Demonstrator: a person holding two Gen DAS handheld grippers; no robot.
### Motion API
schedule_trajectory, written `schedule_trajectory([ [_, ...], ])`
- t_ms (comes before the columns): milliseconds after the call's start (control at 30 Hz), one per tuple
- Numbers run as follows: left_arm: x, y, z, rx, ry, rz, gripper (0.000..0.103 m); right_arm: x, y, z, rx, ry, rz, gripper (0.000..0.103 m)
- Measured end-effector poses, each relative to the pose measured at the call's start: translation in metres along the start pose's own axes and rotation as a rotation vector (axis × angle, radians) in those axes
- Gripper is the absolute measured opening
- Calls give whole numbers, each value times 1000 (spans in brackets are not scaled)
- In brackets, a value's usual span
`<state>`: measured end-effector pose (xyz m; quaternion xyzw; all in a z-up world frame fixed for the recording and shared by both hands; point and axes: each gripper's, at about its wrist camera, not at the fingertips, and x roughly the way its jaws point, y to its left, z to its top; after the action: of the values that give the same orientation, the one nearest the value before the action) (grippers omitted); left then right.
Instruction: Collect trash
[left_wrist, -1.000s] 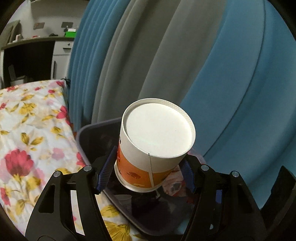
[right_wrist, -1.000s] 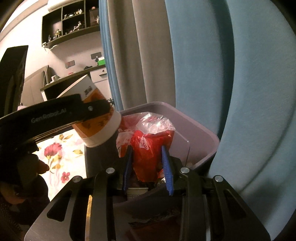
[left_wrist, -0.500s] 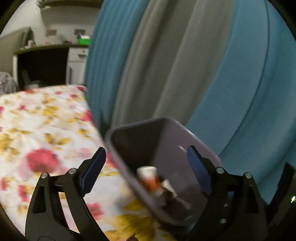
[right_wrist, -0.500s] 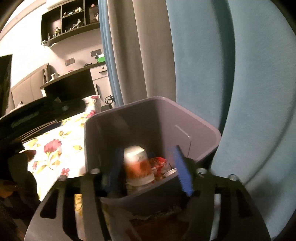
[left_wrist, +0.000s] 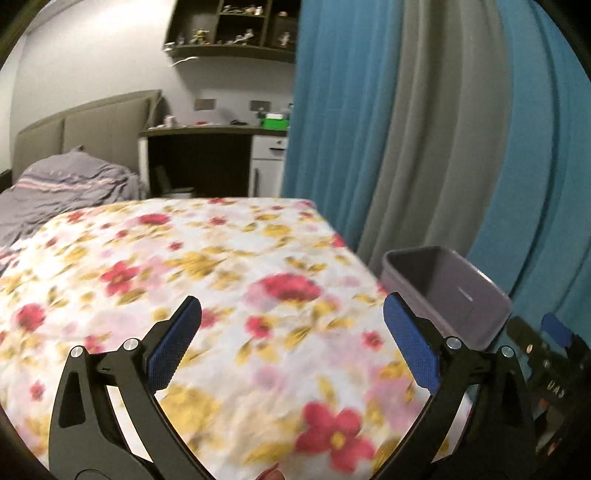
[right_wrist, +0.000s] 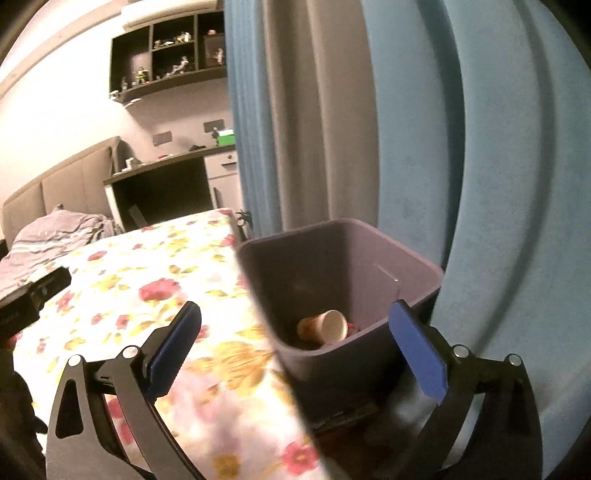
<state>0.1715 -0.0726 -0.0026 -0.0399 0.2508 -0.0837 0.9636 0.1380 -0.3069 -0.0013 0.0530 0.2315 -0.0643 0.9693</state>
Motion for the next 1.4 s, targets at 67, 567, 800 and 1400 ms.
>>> schedule_trajectory([
  [67,-12,15,-5,-5,3,25,97,-13,13,-3,-16,-6,5,97],
  [567,-120,64,-45,-8,-51,70,97,-108,79,-26,-84,-76,71,97],
  [800,-140,76,-56,-21,-56,74,97,-134,94,-33,-105,-102,91,97],
  [1400,-153,85,-56,-45,-85,82,97,-141,106,-34,-123,-122,96,97],
])
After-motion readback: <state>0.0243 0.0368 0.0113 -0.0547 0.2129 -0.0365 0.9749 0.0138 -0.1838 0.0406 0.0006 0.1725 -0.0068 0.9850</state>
